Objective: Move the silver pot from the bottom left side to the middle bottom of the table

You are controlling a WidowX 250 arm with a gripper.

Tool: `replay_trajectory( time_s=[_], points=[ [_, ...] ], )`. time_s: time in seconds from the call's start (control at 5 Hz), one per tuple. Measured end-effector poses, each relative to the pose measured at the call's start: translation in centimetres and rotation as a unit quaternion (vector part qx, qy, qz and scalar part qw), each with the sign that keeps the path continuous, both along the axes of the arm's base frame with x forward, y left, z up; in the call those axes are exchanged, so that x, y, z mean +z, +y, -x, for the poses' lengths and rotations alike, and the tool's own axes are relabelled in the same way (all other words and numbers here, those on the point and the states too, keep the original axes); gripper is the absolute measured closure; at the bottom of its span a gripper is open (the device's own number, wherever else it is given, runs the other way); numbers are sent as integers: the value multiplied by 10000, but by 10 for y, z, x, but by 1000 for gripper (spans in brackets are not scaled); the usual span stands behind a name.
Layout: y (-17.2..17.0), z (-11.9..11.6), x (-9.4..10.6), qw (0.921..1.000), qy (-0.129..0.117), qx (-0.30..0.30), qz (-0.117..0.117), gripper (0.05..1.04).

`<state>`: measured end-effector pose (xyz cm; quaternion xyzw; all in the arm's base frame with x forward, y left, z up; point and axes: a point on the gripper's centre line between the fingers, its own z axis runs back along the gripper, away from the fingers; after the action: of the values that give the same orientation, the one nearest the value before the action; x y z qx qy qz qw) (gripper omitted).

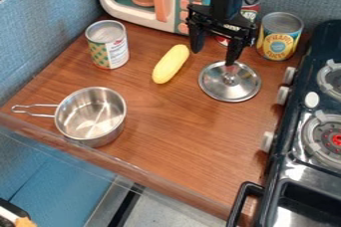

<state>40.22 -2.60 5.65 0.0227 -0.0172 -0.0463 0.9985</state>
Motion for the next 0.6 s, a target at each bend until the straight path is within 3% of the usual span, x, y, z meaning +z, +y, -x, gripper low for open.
replay_trajectory(
  time_s=[0.2, 0.4, 0.6],
  points=[
    [1, 8, -21, 9997, 242, 39, -25, 84],
    [12, 45, -35, 9986, 498, 40, -172, 84],
    [31, 73, -25, 9992, 318, 160, -205, 84]
  ],
)
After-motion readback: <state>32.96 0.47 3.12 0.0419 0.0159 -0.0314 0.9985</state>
